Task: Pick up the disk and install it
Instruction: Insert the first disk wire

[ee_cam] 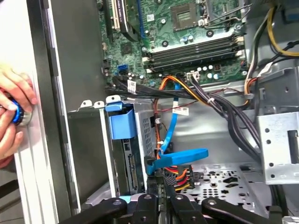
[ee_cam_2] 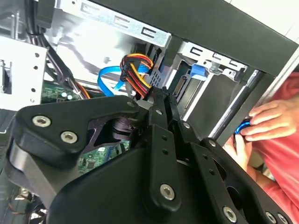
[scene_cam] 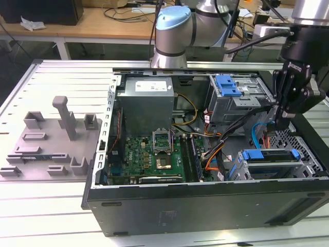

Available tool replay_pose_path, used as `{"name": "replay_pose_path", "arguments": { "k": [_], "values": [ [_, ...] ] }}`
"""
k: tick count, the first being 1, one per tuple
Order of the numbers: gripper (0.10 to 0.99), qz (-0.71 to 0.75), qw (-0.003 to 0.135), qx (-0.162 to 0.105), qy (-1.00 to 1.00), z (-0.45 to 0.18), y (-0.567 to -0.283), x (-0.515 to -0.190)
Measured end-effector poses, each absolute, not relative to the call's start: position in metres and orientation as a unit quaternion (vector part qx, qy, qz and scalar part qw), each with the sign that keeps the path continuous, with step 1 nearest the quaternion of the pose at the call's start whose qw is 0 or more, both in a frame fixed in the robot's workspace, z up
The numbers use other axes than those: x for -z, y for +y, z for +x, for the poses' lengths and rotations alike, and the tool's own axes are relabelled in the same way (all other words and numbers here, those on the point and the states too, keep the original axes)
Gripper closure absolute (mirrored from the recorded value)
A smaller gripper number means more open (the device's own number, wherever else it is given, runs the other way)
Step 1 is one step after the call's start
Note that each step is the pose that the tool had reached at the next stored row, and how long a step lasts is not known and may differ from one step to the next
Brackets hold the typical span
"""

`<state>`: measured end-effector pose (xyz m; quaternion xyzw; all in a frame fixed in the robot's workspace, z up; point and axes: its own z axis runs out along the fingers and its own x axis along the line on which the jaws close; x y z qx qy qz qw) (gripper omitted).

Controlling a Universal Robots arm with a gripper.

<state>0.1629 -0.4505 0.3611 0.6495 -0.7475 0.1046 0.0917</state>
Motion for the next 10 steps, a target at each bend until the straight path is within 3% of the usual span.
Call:
{"name": "replay_pose_path", "arguments": {
  "k": [4,10],
  "values": [
    [0.922,0.651,0.079,-0.091,-0.749,0.163,-0.457,-0.364],
    [0.922,0.652,0.076,-0.087,-0.749,0.162,-0.484,-0.364]
  ]
}}
